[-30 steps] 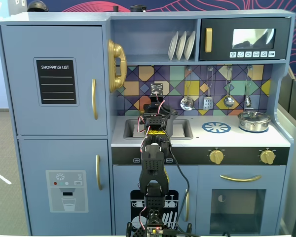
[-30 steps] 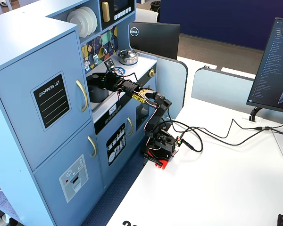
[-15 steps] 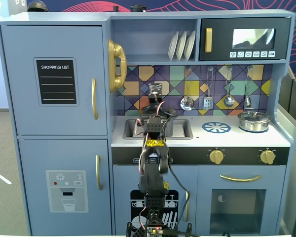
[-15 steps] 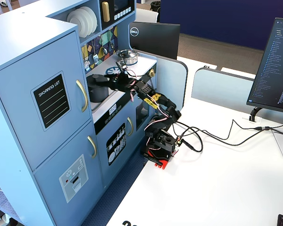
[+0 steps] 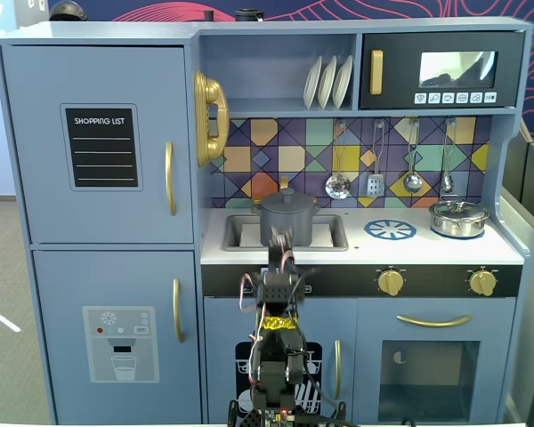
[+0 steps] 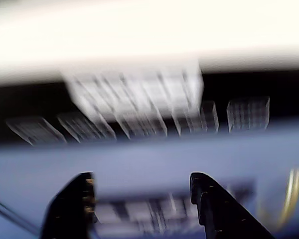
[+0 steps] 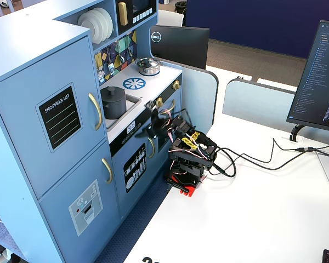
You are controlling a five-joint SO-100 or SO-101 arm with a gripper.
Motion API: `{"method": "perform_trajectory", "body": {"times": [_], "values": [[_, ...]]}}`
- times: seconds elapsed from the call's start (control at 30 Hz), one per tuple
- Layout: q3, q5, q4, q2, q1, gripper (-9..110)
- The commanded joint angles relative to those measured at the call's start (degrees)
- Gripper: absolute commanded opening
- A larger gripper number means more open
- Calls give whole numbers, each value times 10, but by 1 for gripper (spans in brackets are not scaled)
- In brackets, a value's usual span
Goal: Pick up the lid from the counter and put it on the gray recipient
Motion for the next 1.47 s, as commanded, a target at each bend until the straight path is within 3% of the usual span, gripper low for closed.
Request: {"method": "perform_trajectory", "body": {"times": [0.0, 0.2, 0.43, 0.7, 1.43], "values": [[101, -32, -26, 11, -11, 2], [121, 86, 156, 30, -52, 0], [121, 83, 324, 47, -56, 0], [121, 40, 364, 47, -50, 1], [121, 40, 364, 48, -51, 7]]}}
